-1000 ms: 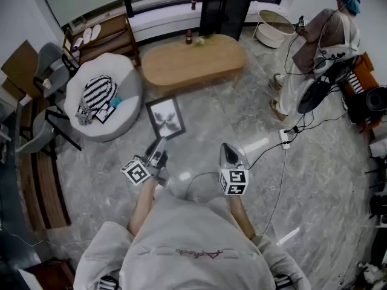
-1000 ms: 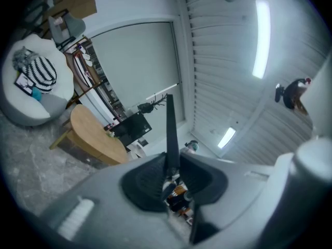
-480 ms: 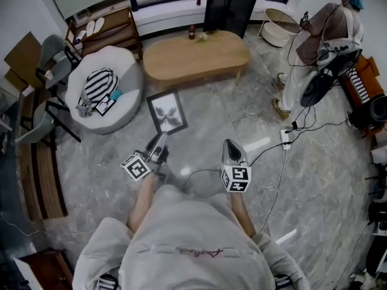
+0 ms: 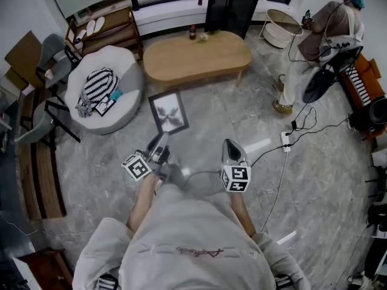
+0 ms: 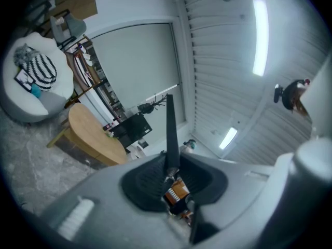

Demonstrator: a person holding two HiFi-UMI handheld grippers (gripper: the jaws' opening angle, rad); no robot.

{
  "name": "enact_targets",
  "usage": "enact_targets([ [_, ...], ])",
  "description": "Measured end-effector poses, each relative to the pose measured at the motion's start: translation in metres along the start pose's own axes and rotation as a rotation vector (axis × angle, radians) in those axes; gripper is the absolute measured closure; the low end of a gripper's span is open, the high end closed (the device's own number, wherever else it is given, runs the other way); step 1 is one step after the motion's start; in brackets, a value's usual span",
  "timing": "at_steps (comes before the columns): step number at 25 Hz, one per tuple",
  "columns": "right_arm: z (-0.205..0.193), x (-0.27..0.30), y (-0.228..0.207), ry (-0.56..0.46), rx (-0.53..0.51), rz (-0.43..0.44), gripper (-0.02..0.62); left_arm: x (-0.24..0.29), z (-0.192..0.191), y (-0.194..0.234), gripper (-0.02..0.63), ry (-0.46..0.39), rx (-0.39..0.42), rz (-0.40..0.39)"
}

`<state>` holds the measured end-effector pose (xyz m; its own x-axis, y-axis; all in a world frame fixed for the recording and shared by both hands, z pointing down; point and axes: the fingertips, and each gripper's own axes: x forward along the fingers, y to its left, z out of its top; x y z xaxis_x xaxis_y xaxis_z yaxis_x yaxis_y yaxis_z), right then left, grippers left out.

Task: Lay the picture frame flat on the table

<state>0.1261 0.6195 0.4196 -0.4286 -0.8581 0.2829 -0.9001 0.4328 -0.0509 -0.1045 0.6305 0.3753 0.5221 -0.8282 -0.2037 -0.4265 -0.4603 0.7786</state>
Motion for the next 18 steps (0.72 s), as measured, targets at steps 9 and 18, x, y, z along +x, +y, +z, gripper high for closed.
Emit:
enact_targets([
  [9, 0.006, 0.033, -0.009, 0.008, -0.011, -0.001, 0.591, 0.028, 0.011, 0.020, 0.537, 0.004, -0.016, -0.016],
  [18, 0.024, 0.094, -0.027, 0.012, -0.019, 0.000, 0.592, 0.076, 0.038, 0.059, 0.537, 0.005, -0.023, -0.020],
])
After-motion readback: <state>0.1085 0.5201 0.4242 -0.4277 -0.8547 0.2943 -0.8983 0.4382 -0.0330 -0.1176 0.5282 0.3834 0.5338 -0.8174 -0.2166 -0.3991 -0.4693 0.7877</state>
